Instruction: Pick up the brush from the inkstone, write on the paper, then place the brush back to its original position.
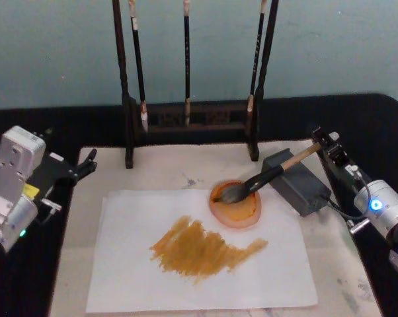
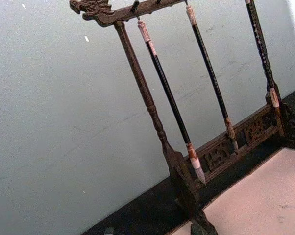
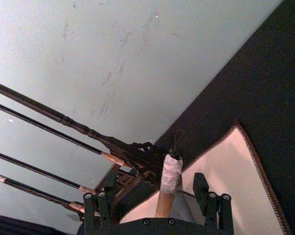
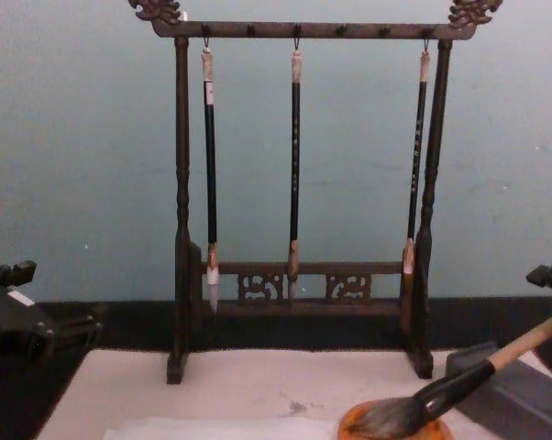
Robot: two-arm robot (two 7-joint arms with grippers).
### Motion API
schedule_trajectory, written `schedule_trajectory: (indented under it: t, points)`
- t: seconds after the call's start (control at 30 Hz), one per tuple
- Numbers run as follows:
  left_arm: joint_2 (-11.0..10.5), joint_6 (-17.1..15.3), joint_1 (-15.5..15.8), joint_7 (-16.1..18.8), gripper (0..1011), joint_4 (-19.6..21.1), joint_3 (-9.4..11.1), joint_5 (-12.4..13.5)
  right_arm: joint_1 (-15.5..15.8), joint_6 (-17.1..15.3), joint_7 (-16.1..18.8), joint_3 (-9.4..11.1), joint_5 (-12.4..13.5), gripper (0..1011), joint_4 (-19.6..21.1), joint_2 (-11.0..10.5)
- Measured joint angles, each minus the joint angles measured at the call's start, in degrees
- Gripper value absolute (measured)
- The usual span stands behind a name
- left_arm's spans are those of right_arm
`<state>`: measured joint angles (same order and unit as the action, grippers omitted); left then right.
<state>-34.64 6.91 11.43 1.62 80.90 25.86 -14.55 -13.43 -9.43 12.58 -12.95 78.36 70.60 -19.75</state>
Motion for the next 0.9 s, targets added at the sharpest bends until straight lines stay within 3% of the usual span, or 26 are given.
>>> schedule_trajectory:
  t: [0.43,0.73,0.9]
  points:
    - [0.00,0.00,0.00,0.00,1010,0.00,0.00,0.00,-0.18,0.19,0.29,-0.14,0.17,981,-0.29,0.00]
    - [0.00,0.00,0.00,0.00,1010,0.00,0.00,0.00,-0.14,0.16,0.19,-0.10,0.16,785,-0.20,0.02]
    - [0.00,0.00,0.00,0.00,1009,0.00,0.00,0.00,-0.11,0.13,0.17,-0.07,0.15,604,-0.17,0.02]
